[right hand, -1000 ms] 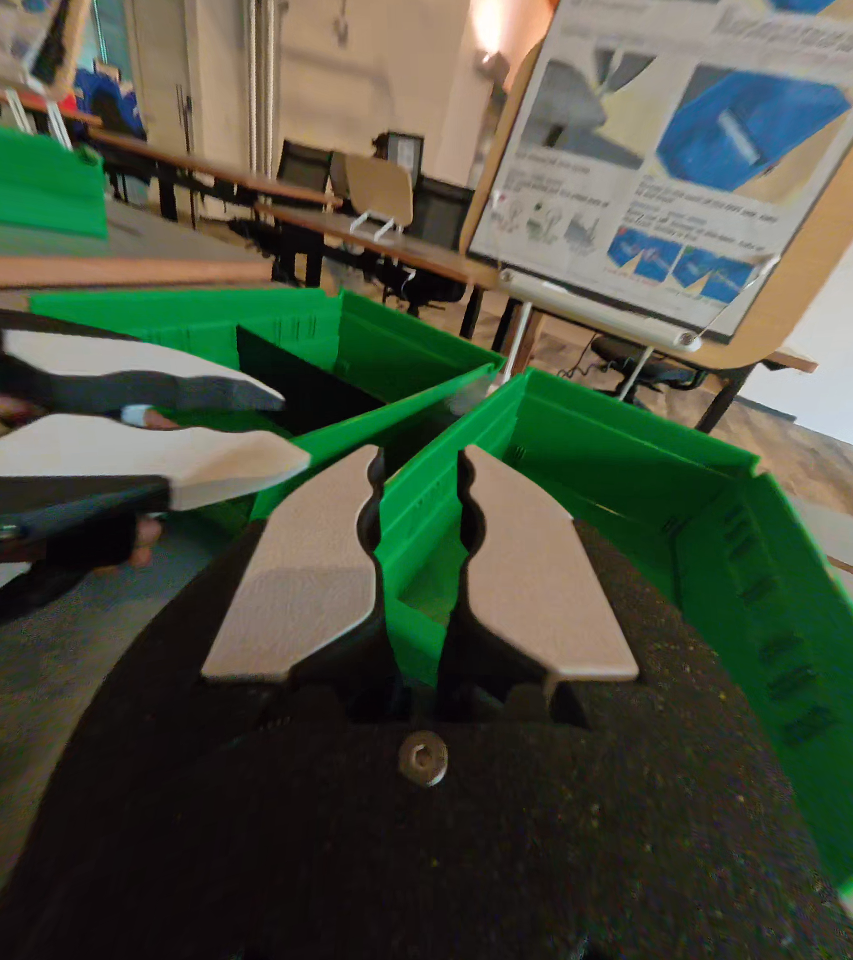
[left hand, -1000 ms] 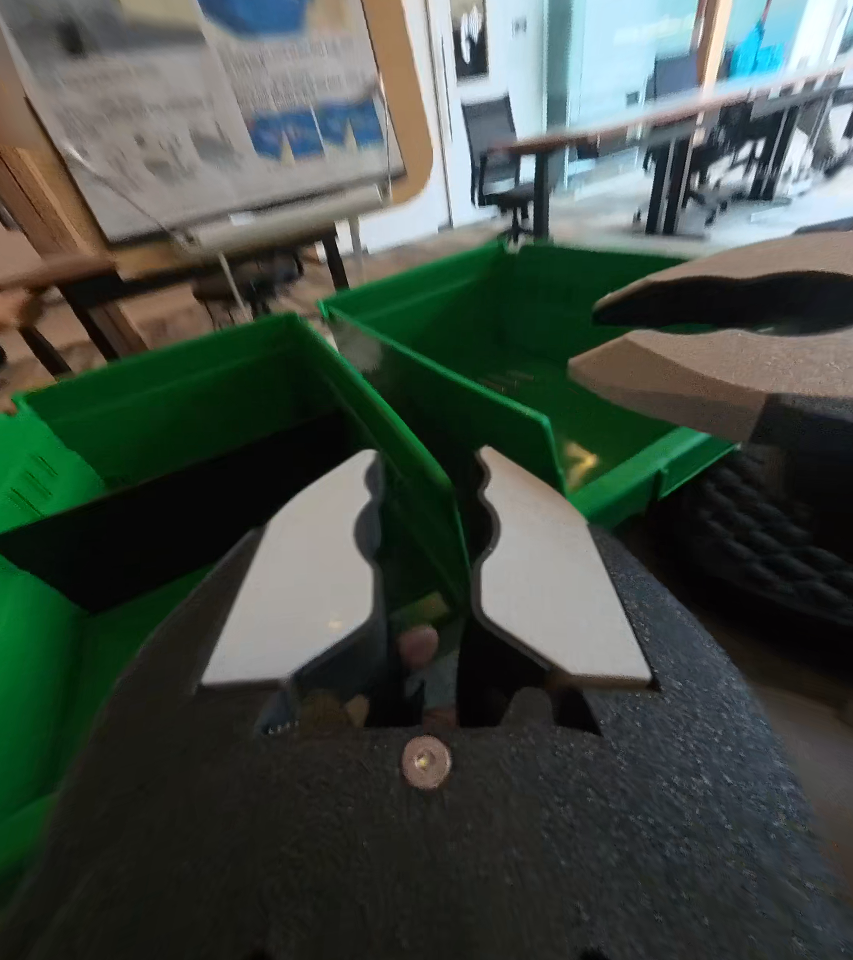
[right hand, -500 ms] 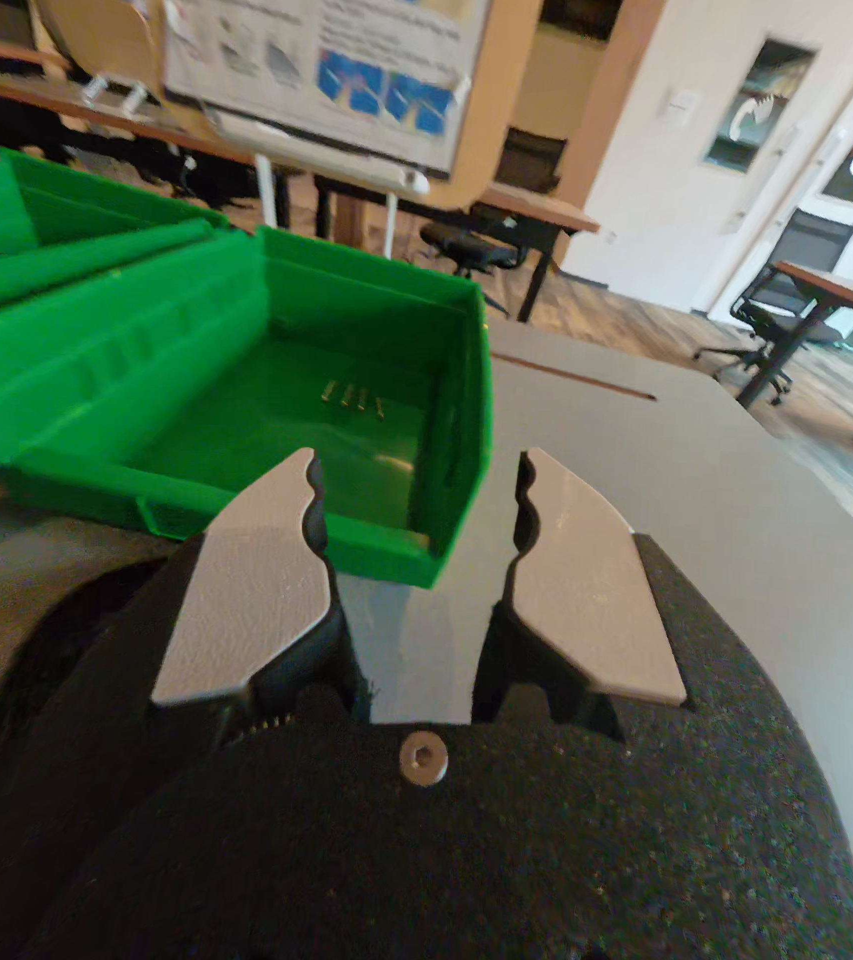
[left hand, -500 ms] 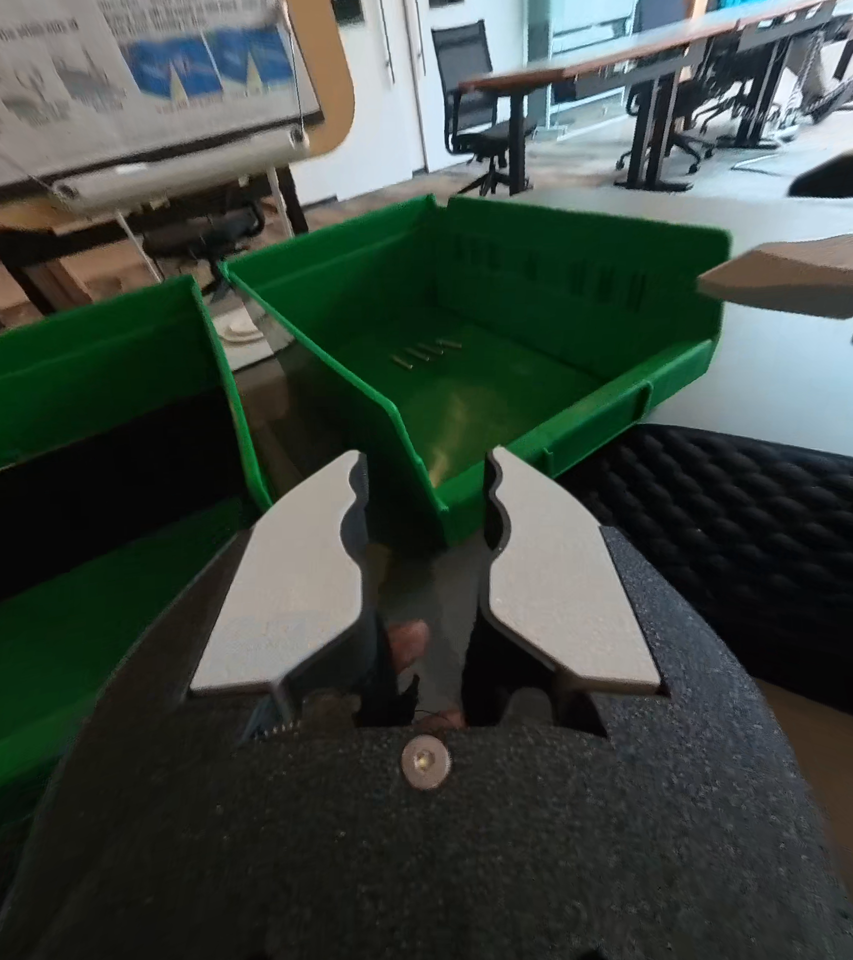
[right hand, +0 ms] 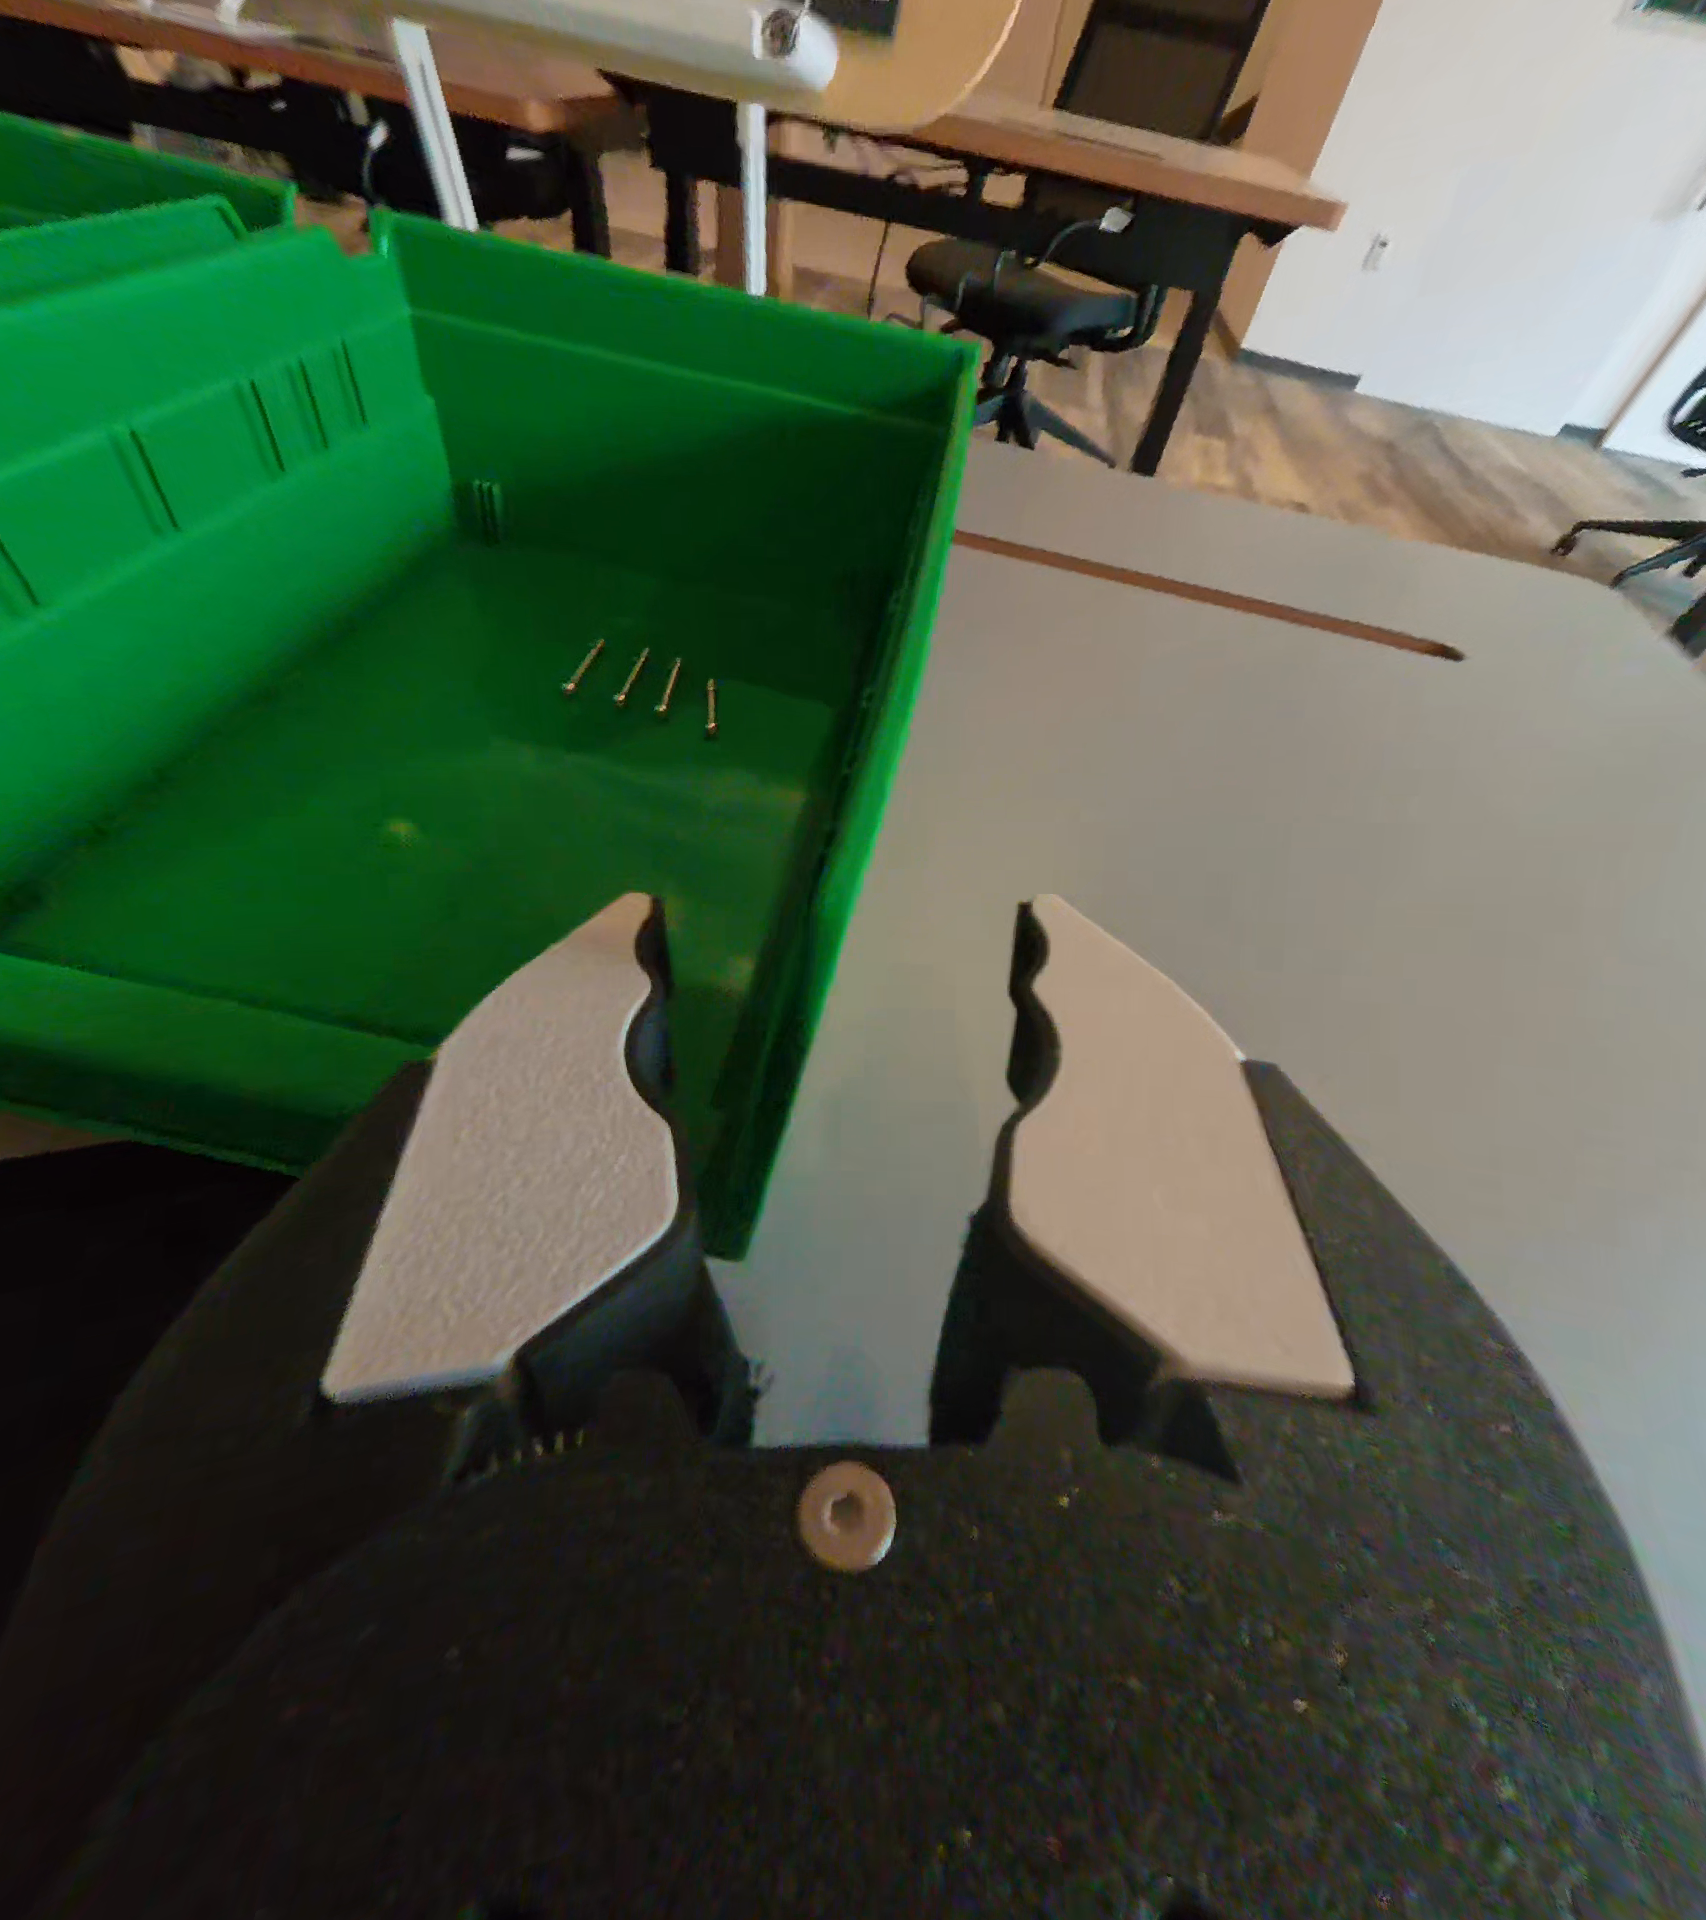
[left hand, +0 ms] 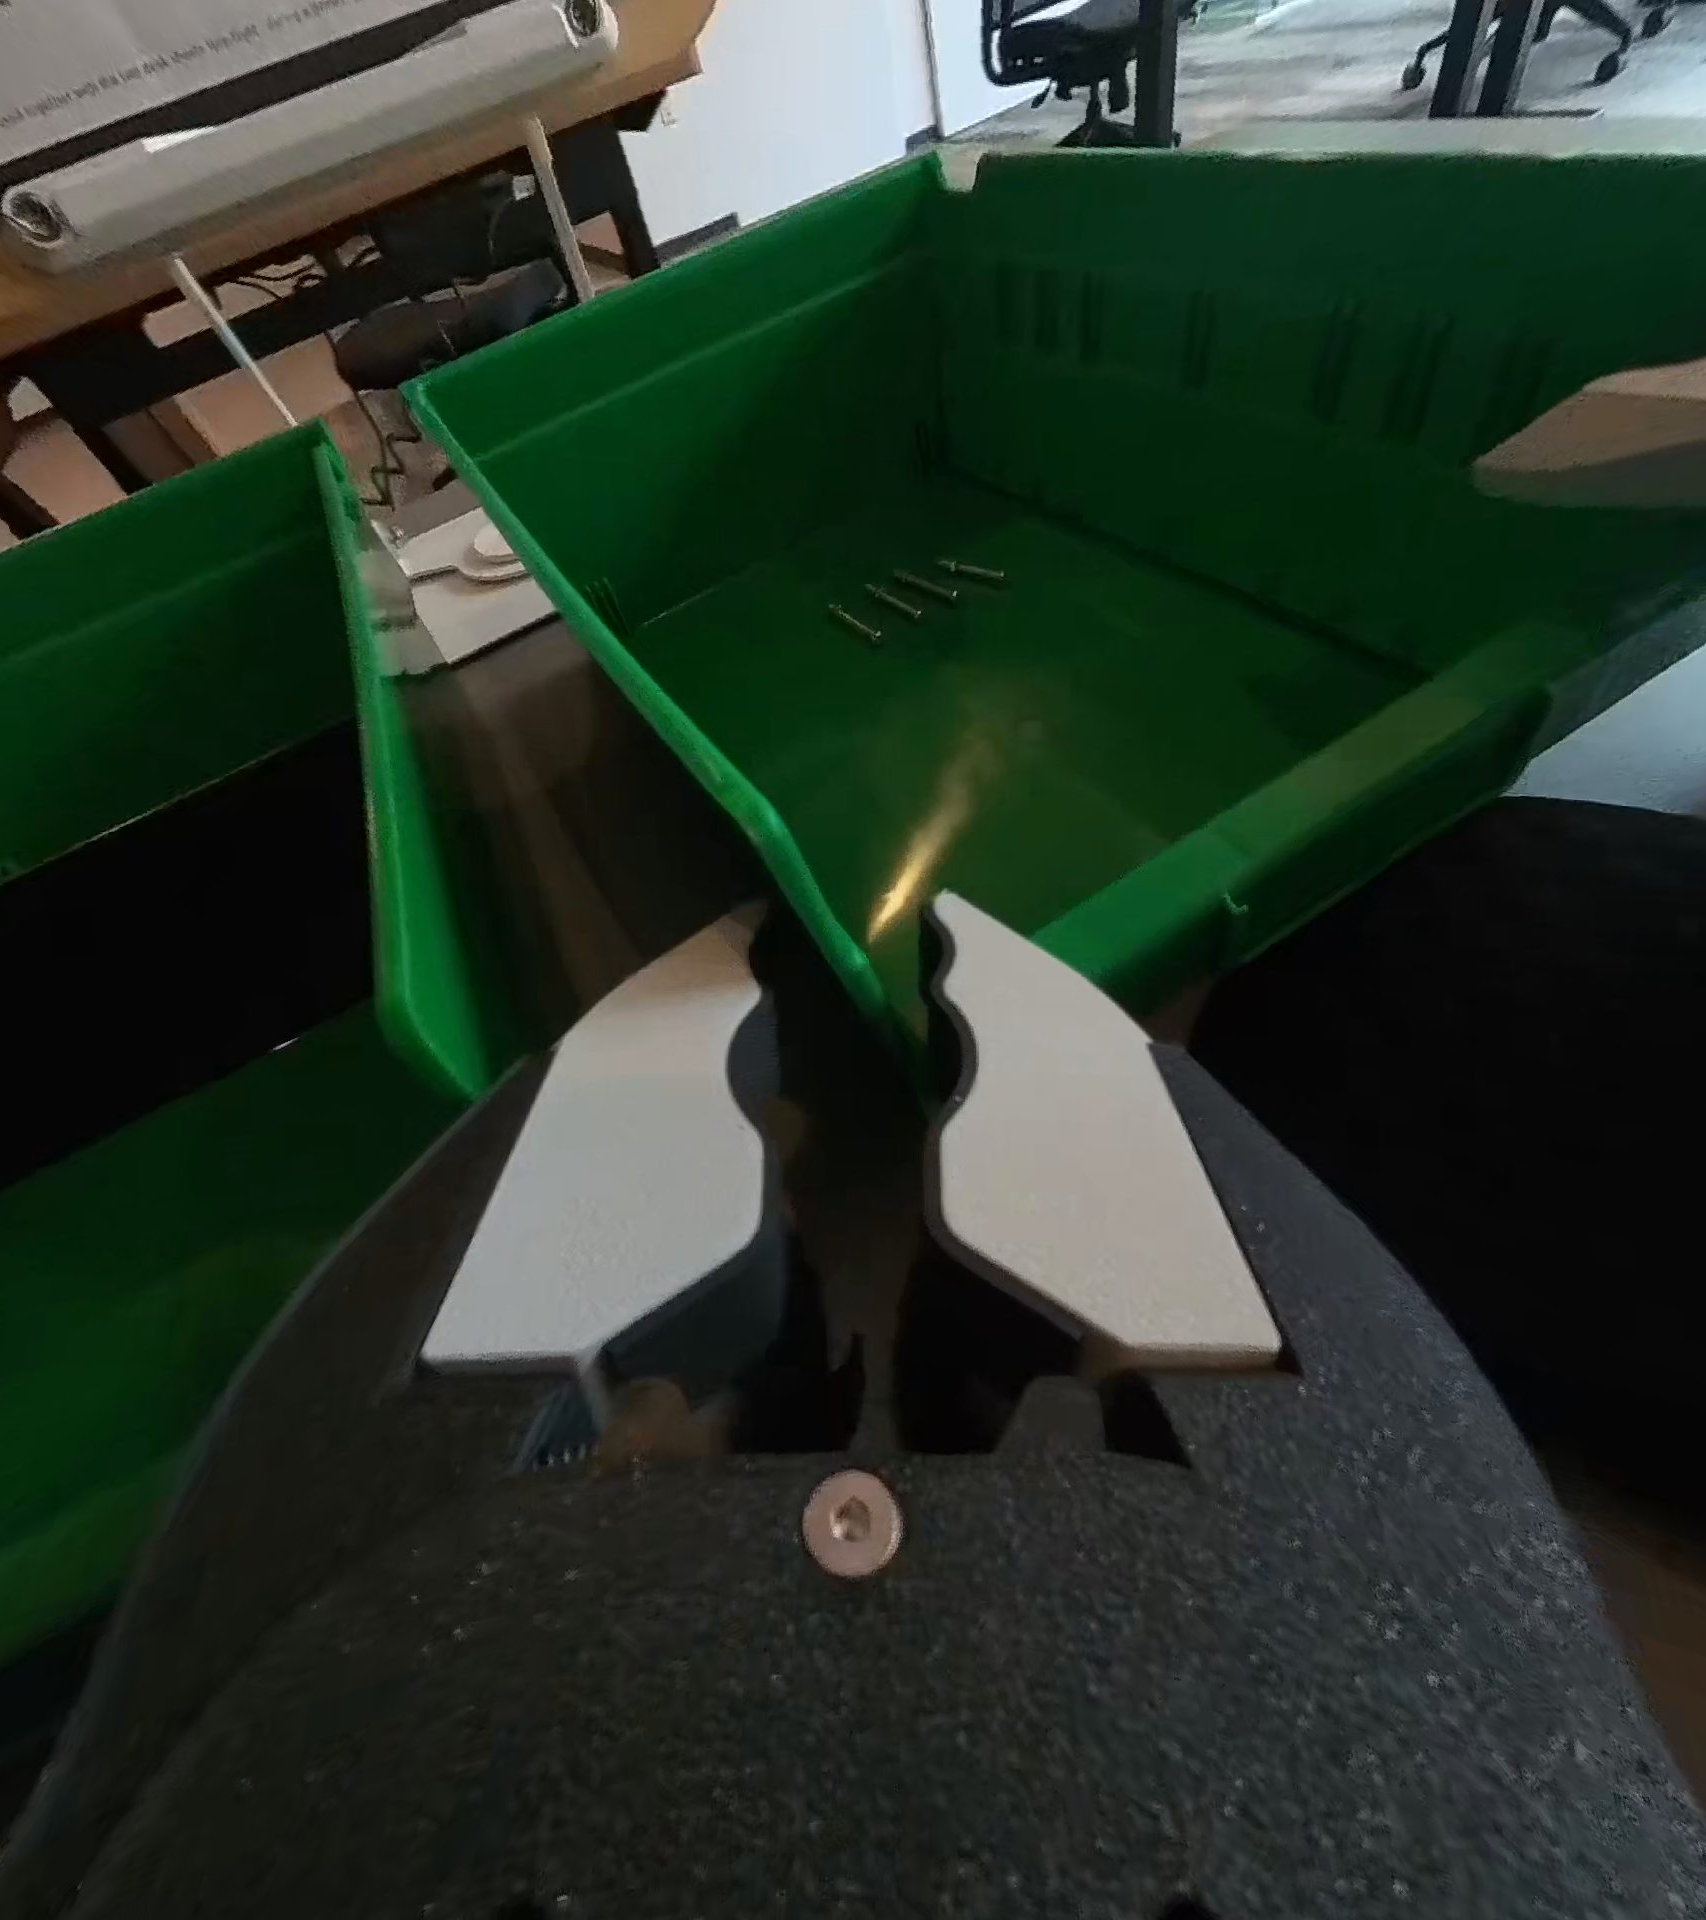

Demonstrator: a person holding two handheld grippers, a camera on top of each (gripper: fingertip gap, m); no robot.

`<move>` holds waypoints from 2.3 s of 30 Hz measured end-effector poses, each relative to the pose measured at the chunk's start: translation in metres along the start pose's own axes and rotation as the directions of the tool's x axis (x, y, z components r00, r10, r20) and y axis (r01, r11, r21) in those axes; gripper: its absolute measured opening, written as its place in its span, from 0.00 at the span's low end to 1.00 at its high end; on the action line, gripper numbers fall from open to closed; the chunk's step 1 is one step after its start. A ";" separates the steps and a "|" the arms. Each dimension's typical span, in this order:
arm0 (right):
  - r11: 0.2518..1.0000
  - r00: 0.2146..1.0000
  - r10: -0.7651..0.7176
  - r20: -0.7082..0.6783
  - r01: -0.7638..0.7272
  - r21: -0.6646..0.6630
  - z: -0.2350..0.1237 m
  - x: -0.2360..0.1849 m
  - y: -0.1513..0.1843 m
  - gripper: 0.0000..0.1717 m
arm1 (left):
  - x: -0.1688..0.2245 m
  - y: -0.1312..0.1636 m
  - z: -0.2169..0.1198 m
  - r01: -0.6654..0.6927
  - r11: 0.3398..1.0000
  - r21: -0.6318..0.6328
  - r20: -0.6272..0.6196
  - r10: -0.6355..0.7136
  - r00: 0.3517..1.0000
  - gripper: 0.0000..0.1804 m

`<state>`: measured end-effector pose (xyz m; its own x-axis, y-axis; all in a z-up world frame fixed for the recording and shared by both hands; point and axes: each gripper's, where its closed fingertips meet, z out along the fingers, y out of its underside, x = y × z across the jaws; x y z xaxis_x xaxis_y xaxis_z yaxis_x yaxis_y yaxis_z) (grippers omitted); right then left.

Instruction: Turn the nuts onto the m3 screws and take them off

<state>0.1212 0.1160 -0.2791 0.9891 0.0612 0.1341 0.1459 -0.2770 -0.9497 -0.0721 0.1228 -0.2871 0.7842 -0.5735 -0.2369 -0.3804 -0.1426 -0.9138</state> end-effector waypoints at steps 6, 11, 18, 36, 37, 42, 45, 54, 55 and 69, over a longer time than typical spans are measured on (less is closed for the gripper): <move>0.996 0.997 -0.071 -0.035 0.069 -0.057 0.010 -0.003 0.009 0.02 | -0.006 -0.005 0.005 -0.103 0.995 0.002 0.102 0.102 0.990 0.07; 0.998 0.997 -0.062 -0.051 0.062 -0.005 -0.001 -0.002 0.005 0.02 | -0.006 -0.025 -0.006 -0.102 0.984 0.145 0.126 0.083 0.988 0.05; 0.994 0.992 -0.080 -0.102 0.087 0.068 -0.033 -0.009 -0.027 0.02 | -0.013 -0.053 -0.038 -0.112 0.963 0.244 0.131 0.082 0.988 0.05; 0.975 0.985 -0.116 0.128 0.088 0.206 -0.024 -0.185 -0.156 0.03 | -0.177 -0.077 -0.181 -0.139 0.941 0.307 0.398 0.006 0.917 0.05; 0.973 0.981 -0.113 0.156 0.078 0.216 -0.020 -0.203 -0.162 0.03 | -0.191 -0.074 -0.191 -0.147 0.942 0.302 0.421 0.007 0.907 0.05; 0.965 0.946 -0.075 0.317 -0.012 0.262 0.003 -0.299 -0.187 0.03 | -0.259 -0.057 -0.246 -0.198 0.943 0.268 0.543 0.022 0.840 0.06; 0.961 0.912 -0.047 0.407 -0.070 0.268 0.013 -0.358 -0.196 0.03 | -0.296 -0.041 -0.278 -0.208 0.947 0.244 0.612 0.016 0.791 0.06; 0.963 0.843 -0.062 0.534 -0.091 0.255 0.023 -0.483 -0.188 0.02 | -0.361 0.037 -0.342 -0.118 0.970 0.210 0.733 -0.076 0.676 0.05; 0.965 0.842 -0.074 0.535 -0.074 0.250 0.023 -0.491 -0.184 0.02 | -0.363 0.048 -0.345 -0.101 0.974 0.204 0.739 -0.085 0.669 0.05; 0.963 0.883 -0.253 0.395 0.191 0.189 0.021 -0.506 -0.103 0.04 | -0.363 0.145 -0.326 0.127 0.968 0.215 0.696 -0.243 0.676 0.03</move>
<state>-0.3947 0.1334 -0.2553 0.8285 0.5025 0.2470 0.3257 -0.0737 -0.9426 -0.5718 0.0473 -0.2255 0.9637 0.2082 -0.1673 -0.1631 -0.0371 -0.9859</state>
